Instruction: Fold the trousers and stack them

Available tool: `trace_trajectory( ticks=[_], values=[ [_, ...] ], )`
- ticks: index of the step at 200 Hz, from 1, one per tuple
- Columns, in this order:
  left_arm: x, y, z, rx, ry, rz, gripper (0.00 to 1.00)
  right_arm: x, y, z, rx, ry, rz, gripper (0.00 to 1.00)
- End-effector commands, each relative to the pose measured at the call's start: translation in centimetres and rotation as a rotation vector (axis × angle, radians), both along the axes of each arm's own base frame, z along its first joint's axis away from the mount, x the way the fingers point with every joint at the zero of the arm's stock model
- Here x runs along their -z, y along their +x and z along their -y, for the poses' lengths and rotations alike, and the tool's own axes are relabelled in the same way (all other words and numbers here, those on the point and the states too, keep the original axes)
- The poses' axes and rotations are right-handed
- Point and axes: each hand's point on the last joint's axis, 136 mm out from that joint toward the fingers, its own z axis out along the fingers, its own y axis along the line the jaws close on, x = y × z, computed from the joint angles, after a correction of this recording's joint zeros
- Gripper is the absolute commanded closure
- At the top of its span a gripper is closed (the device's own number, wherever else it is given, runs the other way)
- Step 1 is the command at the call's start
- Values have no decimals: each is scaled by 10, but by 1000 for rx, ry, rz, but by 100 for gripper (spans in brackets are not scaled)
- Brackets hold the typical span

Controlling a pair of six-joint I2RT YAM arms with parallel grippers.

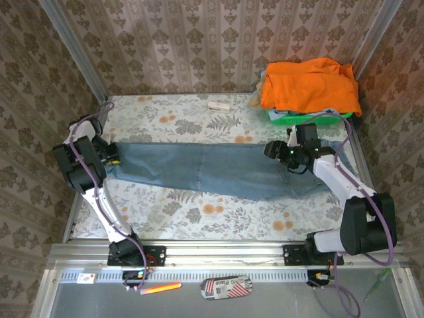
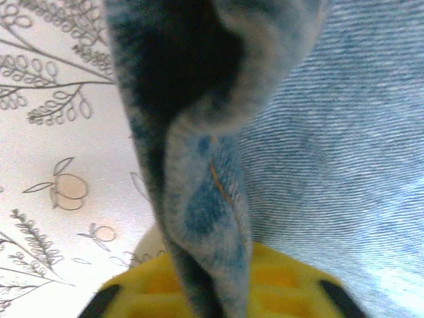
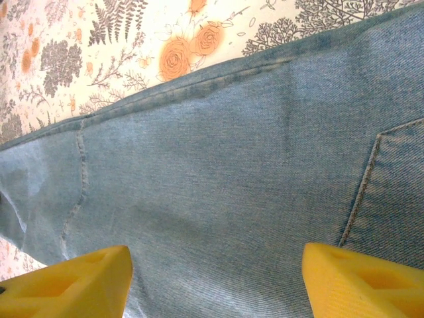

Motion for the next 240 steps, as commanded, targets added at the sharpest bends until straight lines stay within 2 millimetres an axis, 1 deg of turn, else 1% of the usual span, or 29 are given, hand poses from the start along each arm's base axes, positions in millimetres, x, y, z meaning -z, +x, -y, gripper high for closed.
trace_trajectory(
  ticks=[1,15,27,47,64,76,85,105,124,150,166,174,189,215,240],
  values=[
    [25,-24,12,1,-48,-113,100,-7,-2,4,7,-15,36,30],
    [17,-23,12,-2,-34,-99,100,-8,-3,6,11,-15,42,30],
    [4,-20,10,-13,-18,-73,100,-10,-3,7,14,-13,47,30],
    [-34,-12,12,-58,-9,25,100,-12,-2,7,15,-12,51,30],
    [-68,-8,13,-143,-4,114,100,-11,-1,7,17,-9,51,31],
    [-87,-7,25,-156,-25,170,100,-11,-1,7,18,-7,52,31],
    [-97,-9,33,-145,-5,179,100,-12,-1,6,17,-6,53,31],
    [-109,-11,62,-89,-22,177,100,-10,-2,6,20,-3,53,32],
    [-120,-15,101,-60,-134,191,100,-7,-3,7,21,-3,47,33],
    [-149,-21,148,-11,-188,239,100,0,-3,8,27,-11,30,33],
    [-168,-20,179,-9,-292,292,100,8,-2,8,29,-13,6,33],
    [-173,-20,193,-12,-330,299,100,13,-2,9,33,-18,-5,33],
    [-185,-24,224,34,-370,313,100,19,-4,11,40,-31,-24,33],
    [-197,-31,282,112,-467,330,100,28,-5,12,48,-38,-44,33],
    [-198,-40,331,162,-517,329,100,34,-8,15,56,-53,-60,33]
  ],
)
